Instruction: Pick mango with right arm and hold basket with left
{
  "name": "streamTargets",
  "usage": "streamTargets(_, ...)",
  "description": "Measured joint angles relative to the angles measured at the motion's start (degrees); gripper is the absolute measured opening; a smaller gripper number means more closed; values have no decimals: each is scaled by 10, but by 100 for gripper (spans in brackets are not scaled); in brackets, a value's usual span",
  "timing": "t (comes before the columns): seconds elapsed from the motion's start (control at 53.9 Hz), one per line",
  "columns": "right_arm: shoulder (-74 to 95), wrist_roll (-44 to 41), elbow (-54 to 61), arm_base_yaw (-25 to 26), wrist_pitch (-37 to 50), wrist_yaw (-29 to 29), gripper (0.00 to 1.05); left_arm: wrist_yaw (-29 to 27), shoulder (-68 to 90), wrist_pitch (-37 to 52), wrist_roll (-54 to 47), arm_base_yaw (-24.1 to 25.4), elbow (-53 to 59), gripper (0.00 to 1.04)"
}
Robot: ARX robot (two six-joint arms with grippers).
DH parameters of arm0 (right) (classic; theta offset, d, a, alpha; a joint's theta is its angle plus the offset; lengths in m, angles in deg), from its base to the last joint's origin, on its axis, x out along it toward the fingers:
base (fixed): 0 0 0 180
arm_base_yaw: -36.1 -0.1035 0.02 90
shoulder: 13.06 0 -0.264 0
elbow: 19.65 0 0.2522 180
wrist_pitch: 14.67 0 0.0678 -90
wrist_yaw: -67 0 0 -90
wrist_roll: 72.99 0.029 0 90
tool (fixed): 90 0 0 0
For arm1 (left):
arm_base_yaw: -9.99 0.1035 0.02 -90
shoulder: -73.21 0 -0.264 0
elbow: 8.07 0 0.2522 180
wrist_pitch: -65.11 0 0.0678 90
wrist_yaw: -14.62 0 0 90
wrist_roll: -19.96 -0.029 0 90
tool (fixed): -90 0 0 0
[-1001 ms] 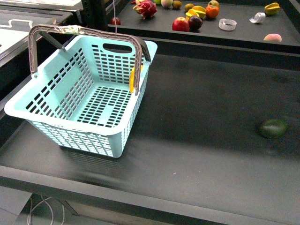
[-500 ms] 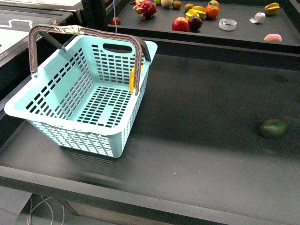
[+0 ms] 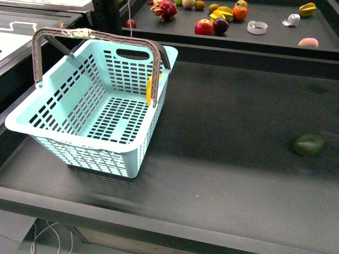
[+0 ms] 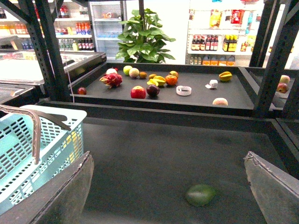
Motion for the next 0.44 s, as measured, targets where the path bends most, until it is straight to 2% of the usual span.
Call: streamTargets(0.445,0,0,0,0,0,0,96,0,0,0,0,0,0,2)
